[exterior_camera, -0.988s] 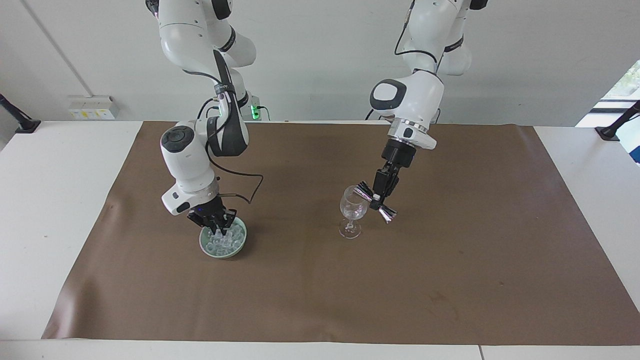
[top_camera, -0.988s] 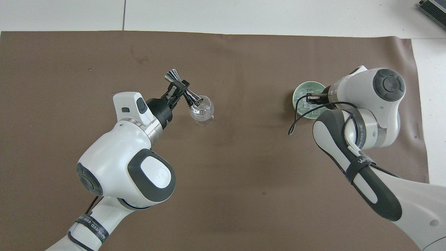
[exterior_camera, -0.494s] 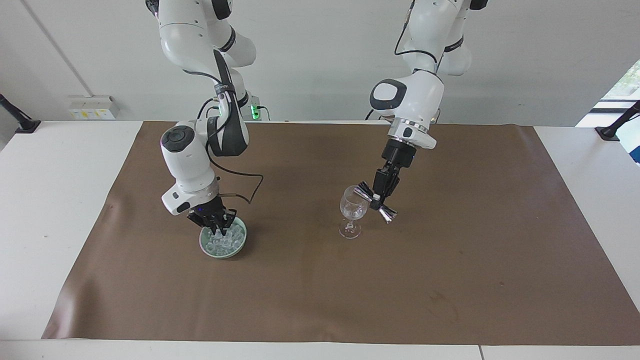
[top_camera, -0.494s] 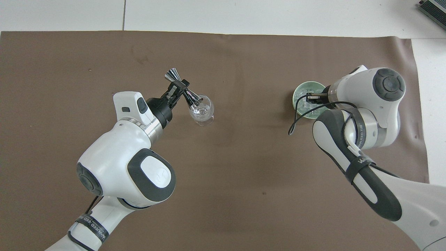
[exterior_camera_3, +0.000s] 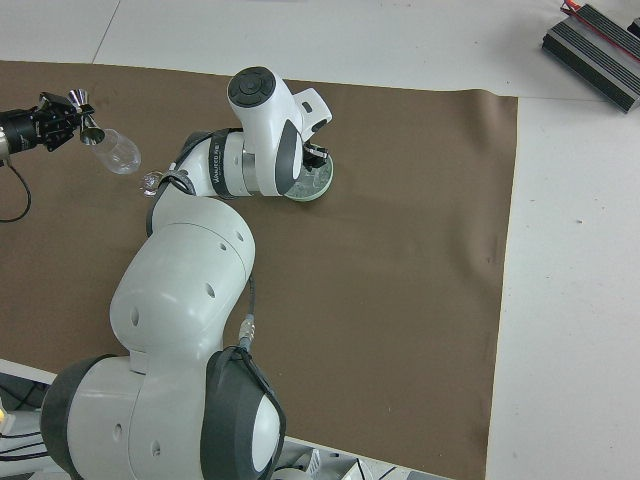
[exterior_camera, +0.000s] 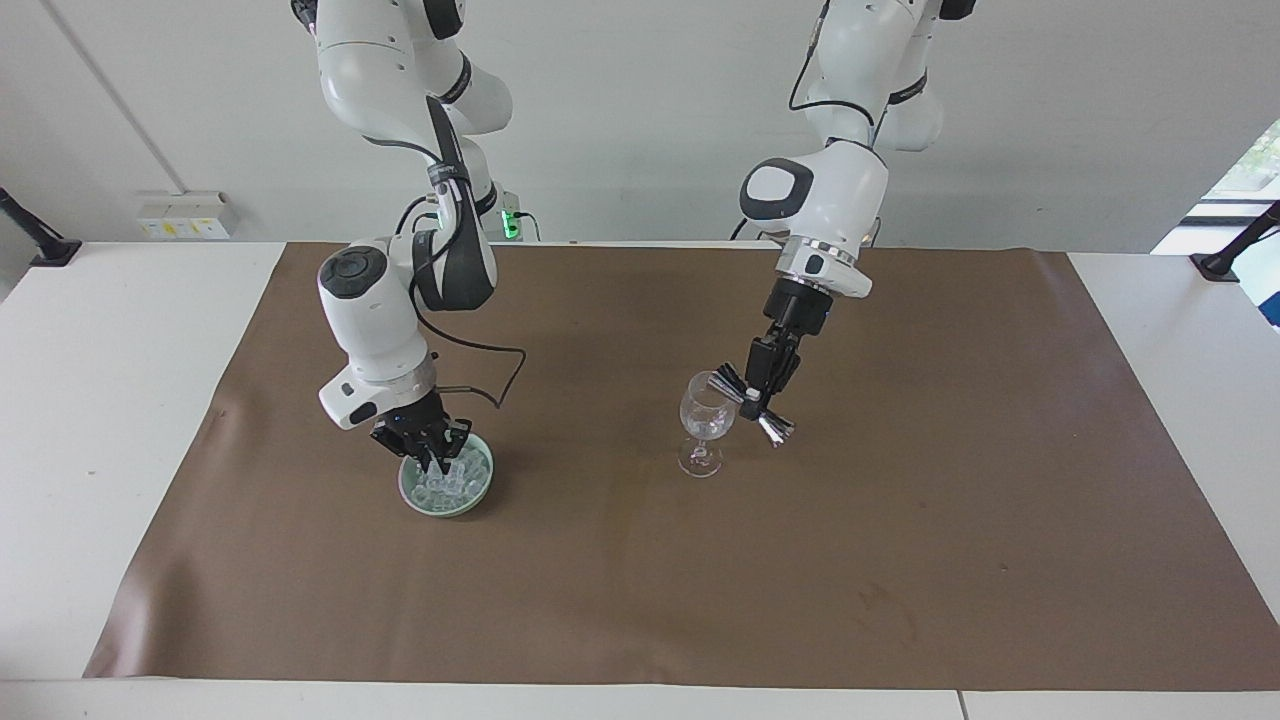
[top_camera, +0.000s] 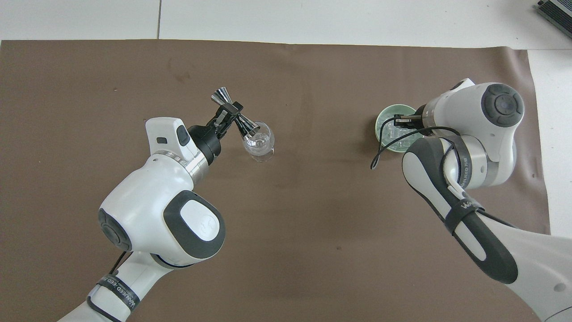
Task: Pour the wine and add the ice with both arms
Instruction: 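Lift the ice with the right gripper while the left gripper draws back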
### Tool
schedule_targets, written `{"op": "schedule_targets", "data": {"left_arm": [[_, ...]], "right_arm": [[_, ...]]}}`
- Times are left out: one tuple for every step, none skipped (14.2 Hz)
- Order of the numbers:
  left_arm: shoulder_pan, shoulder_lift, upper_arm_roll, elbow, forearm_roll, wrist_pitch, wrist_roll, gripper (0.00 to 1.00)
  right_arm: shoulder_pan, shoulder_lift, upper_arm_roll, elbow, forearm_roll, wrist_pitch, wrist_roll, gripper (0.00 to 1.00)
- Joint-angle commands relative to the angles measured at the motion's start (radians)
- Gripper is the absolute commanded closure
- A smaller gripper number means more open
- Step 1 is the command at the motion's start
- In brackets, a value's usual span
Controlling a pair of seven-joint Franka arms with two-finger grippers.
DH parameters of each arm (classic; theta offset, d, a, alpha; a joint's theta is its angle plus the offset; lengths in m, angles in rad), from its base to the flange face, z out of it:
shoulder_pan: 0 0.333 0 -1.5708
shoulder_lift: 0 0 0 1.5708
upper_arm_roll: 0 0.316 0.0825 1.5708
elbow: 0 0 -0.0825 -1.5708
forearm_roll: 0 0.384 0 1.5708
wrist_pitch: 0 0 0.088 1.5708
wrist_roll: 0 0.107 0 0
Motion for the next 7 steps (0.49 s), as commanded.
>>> {"op": "schedule_targets", "data": {"left_arm": [[-0.014,0.012,0.014,0.016,0.008,0.021,0.010,1.00],[-0.013,0.012,0.014,0.016,0.008,0.021,0.010,1.00],[-0.012,0.012,0.014,0.016,0.008,0.021,0.010,1.00],[-0.012,0.012,0.014,0.016,0.008,0.021,0.009,1.00],[-0.011,0.012,0.014,0.016,0.008,0.021,0.009,1.00],[-0.011,0.012,0.014,0.018,0.006,0.020,0.009,1.00],[-0.009,0.010,0.014,0.018,0.006,0.020,0.009,1.00]], "right_arm": [[-0.009,0.000,0.001,0.014,-0.021,-0.010,0.014,1.00],[-0.010,-0.001,0.001,0.015,-0.021,-0.010,0.014,1.00],[-0.010,-0.003,0.001,0.022,-0.021,-0.013,0.014,1.00],[-0.010,-0.003,0.001,0.026,-0.021,-0.016,0.016,1.00],[-0.010,-0.004,0.001,0.031,-0.021,-0.018,0.017,1.00],[-0.012,-0.004,0.001,0.037,-0.021,-0.020,0.022,1.00],[-0.012,-0.007,0.001,0.037,-0.019,-0.023,0.023,1.00]]}}
